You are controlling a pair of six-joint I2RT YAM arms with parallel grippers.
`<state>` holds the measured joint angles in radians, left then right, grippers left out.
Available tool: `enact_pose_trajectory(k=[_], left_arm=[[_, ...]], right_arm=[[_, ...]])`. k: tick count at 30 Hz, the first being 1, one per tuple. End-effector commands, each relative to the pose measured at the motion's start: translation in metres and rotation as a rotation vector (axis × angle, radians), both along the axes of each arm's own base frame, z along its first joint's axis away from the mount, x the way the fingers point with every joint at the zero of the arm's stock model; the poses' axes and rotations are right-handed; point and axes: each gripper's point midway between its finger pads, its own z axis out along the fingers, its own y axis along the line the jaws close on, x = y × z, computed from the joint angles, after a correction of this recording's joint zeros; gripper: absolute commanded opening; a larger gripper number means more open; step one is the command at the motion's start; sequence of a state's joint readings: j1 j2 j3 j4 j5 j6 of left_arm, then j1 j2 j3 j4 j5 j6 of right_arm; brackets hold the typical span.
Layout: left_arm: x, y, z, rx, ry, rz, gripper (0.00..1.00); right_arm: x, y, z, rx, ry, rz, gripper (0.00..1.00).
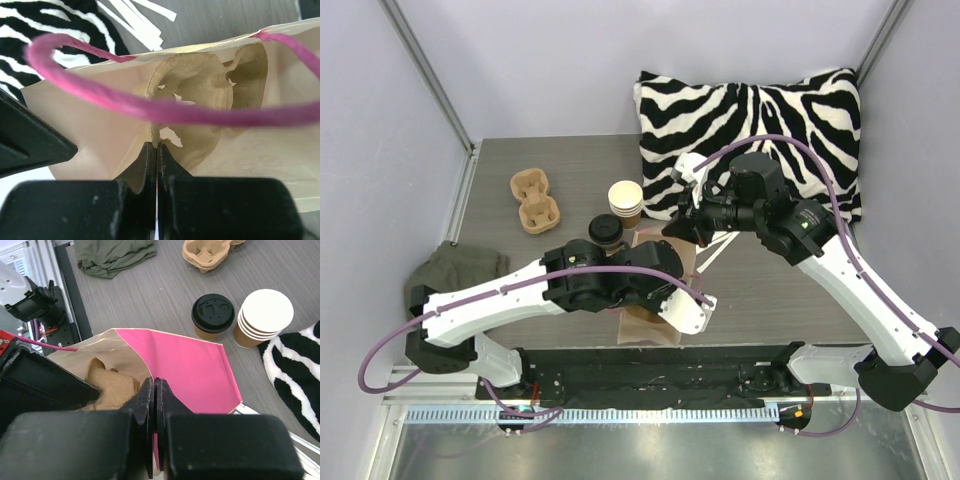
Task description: Pack the takeout coffee
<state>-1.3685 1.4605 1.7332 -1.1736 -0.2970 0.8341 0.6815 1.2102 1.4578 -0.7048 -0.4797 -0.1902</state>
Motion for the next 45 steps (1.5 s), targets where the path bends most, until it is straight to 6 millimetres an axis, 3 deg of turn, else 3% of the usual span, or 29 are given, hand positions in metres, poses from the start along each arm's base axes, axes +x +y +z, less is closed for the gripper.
enact_pose_trajectory(k=[1, 7, 20, 34, 37, 39, 45], left_arm=[[-0.011, -0.005, -0.007, -0.045, 0.071, 0.012, 0.0], [-0.006, 0.001, -0.029, -0.002, 0.081, 0.05, 0.0], [0.016, 0.004, -0.052, -0.014, 0.14, 0.141, 0.0], [0.053, 0.008, -0.059, -0.053, 0.172, 0.176, 0.05], [0.053, 0.007, -0.058, -0.063, 0.165, 0.154, 0.08], [0.054, 0.007, -0.057, -0.059, 0.149, 0.132, 0.19], [0.053, 0.01, -0.028, -0.108, 0.122, 0.121, 0.38]], right_arm=[[-0.013, 0.005, 0.017, 0.059, -0.04, 0.069, 0.01], [-0.015, 0.007, 0.016, 0.072, -0.009, 0.067, 0.01], [-0.013, 0.011, 0.006, 0.063, 0.005, 0.078, 0.01], [-0.002, 0.019, -0.002, 0.03, 0.008, 0.093, 0.01], [-0.003, 0.022, -0.004, 0.032, 0.021, 0.11, 0.01], [-0.003, 0.023, -0.004, 0.033, 0.026, 0.117, 0.01], [0.002, 0.022, -0.005, 0.032, 0.031, 0.106, 0.01]])
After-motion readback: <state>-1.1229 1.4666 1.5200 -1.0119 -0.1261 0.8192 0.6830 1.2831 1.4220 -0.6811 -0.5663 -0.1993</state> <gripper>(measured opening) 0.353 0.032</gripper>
